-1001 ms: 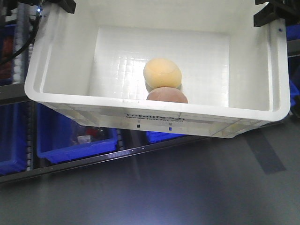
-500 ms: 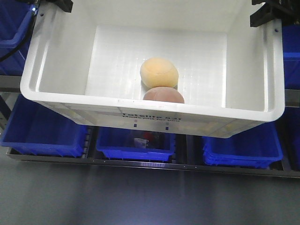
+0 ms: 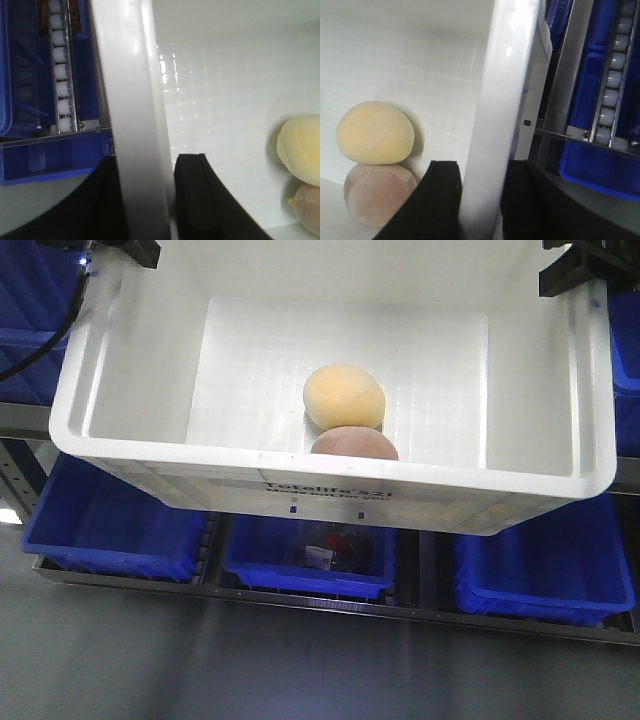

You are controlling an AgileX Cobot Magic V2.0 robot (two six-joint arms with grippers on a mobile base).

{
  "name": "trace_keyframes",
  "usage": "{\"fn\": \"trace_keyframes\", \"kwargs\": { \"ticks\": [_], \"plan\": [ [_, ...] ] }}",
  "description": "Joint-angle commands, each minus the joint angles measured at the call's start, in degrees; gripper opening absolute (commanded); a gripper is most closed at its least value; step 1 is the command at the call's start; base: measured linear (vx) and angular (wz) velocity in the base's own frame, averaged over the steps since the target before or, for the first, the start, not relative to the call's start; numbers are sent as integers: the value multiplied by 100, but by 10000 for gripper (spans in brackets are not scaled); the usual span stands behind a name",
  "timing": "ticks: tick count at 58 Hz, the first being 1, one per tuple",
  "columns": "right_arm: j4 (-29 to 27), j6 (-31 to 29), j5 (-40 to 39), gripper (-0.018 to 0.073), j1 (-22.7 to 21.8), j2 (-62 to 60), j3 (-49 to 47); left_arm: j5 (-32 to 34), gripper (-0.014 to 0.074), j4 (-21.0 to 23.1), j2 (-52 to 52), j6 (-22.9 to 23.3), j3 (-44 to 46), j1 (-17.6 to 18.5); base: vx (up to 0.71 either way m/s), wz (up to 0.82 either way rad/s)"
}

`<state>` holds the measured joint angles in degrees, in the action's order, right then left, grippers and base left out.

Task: Place moving items into box and shelve
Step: 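Hold the tote level with both grippers as the base nears the shelf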

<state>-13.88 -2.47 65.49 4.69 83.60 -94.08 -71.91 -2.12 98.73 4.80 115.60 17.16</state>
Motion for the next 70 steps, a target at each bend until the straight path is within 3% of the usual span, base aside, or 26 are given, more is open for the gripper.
{"fn": "trace_keyframes", "kwargs": {
  "ticks": [1,70],
  "plan": [
    [-257,-103,-575,-5,-12,-303,-263,636,2,-262,-318,-23,199,1,5,4],
    [-257,-103,-575,-5,-12,-303,-263,636,2,-262,-318,-23,199,1,6,-2]
  ]
}}
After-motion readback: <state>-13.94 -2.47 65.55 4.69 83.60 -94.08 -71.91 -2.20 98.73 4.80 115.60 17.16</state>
